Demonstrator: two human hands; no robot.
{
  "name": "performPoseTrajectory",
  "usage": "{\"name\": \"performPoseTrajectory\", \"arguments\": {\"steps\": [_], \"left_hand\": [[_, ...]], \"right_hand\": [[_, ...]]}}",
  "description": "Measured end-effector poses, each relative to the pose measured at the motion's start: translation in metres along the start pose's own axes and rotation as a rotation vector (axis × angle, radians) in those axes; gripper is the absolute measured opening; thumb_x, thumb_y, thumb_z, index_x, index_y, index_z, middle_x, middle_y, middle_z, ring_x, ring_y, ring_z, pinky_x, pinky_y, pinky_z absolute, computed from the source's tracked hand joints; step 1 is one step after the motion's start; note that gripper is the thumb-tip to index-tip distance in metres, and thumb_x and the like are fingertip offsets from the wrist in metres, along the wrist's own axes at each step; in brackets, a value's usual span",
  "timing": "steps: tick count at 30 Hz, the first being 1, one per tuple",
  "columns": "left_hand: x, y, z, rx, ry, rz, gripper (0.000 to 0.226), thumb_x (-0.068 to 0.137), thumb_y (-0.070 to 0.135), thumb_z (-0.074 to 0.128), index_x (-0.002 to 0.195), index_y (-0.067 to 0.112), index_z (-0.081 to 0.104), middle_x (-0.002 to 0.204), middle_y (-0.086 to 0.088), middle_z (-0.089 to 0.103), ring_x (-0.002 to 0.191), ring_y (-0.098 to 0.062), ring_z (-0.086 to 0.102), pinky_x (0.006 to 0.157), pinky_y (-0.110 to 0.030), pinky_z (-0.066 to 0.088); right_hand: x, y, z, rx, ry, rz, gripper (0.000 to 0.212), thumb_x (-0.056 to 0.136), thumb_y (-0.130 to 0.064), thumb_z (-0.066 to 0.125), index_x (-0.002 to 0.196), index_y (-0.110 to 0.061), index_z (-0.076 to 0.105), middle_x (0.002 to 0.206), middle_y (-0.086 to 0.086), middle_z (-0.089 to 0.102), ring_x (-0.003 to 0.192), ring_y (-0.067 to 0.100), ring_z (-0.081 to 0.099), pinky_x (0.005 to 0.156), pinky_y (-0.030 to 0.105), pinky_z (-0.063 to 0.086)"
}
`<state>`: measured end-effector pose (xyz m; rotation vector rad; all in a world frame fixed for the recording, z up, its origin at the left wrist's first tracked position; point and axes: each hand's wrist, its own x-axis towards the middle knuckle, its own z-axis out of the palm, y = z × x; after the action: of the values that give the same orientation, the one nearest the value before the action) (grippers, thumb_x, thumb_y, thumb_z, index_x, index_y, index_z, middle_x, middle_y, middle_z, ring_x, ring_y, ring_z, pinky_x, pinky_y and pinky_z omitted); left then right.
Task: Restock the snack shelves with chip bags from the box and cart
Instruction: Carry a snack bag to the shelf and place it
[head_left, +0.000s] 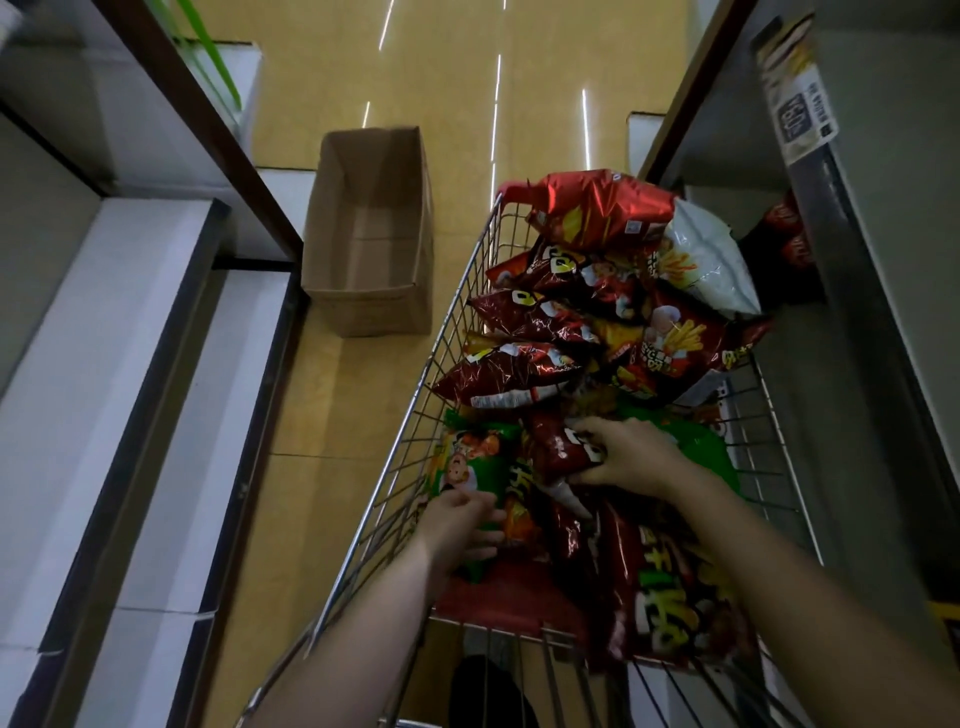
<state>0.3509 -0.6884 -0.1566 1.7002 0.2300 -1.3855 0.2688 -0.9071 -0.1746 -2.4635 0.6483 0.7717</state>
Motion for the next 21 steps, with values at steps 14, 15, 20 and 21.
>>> {"name": "performPoseTrajectory", "arguments": {"steps": [14, 15, 20, 21], "left_hand": [[-0.019, 0.018, -0.012, 0.097, 0.196, 0.565, 0.083, 0.071, 0.014, 0.083, 0.134, 0.037, 0.034, 0.119, 0.013, 0.059, 0.116, -0.010, 0.057, 0.094, -0.033, 0.048], [-0.023, 0.023, -0.015, 0.090, 0.188, 0.580, 0.083, 0.071, 0.016, 0.084, 0.134, 0.039, 0.035, 0.119, 0.014, 0.060, 0.114, -0.008, 0.058, 0.095, -0.034, 0.048], [-0.027, 0.045, -0.030, 0.136, 0.193, 0.668, 0.089, 0.073, 0.016, 0.082, 0.140, 0.043, 0.030, 0.121, 0.020, 0.059, 0.108, 0.005, 0.058, 0.088, -0.020, 0.052], [-0.026, 0.047, -0.033, 0.152, 0.195, 0.676, 0.088, 0.074, 0.015, 0.082, 0.139, 0.043, 0.030, 0.121, 0.020, 0.058, 0.108, 0.006, 0.058, 0.086, -0.018, 0.052]], "right_hand": [[-0.007, -0.042, 0.027, 0.811, 0.215, 0.171, 0.036, 0.105, -0.034, 0.038, 0.127, -0.014, 0.058, 0.105, 0.001, 0.070, 0.098, 0.020, 0.067, 0.076, 0.025, 0.052], [0.006, -0.033, 0.037, 0.675, 0.158, 0.207, 0.033, 0.104, -0.028, 0.042, 0.130, -0.012, 0.054, 0.111, 0.005, 0.068, 0.102, 0.022, 0.065, 0.077, 0.027, 0.049], [0.062, -0.011, 0.082, 0.425, 0.011, 0.180, 0.049, 0.097, -0.026, 0.057, 0.140, -0.007, 0.042, 0.132, 0.013, 0.055, 0.118, 0.026, 0.055, 0.091, 0.028, 0.045], [0.072, -0.011, 0.087, 0.445, -0.021, 0.170, 0.060, 0.094, -0.028, 0.061, 0.145, -0.010, 0.035, 0.140, 0.012, 0.049, 0.126, 0.027, 0.049, 0.099, 0.031, 0.042]]}}
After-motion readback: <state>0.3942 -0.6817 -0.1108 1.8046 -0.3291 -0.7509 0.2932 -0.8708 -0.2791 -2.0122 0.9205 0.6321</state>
